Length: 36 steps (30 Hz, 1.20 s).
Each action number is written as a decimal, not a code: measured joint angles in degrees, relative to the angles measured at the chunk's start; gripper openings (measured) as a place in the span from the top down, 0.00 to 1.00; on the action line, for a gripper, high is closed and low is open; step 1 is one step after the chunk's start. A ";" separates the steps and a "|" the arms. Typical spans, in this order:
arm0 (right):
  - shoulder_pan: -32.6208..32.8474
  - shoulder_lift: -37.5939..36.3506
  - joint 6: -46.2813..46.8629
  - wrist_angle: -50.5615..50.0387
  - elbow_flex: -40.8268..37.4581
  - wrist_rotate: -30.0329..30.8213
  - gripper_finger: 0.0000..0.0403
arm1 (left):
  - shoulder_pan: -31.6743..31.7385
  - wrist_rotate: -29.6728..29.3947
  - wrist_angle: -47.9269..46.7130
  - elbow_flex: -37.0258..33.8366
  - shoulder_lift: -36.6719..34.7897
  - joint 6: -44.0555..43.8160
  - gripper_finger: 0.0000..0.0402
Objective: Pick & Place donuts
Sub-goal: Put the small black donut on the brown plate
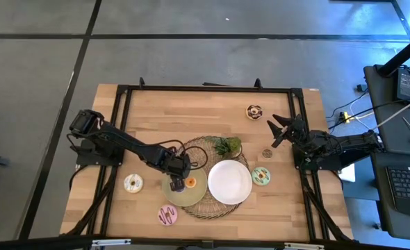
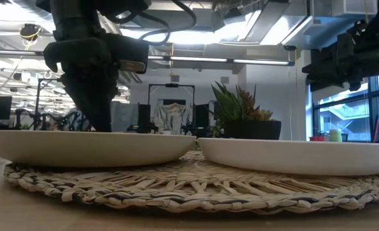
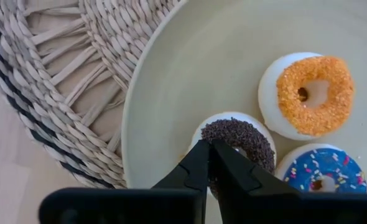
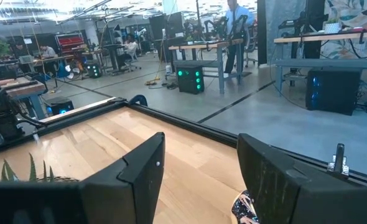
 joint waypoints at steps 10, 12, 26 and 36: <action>0.00 0.00 0.00 0.01 0.00 0.00 0.50 | 0.02 2.68 0.00 0.00 0.00 0.05 0.91; 0.02 0.00 0.00 0.02 0.00 0.00 0.50 | 0.02 2.71 -0.01 0.00 0.00 0.05 0.90; 0.00 0.00 -0.02 0.01 0.00 0.00 0.50 | 0.07 2.36 -0.04 -0.02 0.00 0.07 0.66; 0.00 0.00 -3.92 1.02 0.00 -0.88 0.50 | 0.97 1.74 -4.15 2.71 -0.22 0.85 0.58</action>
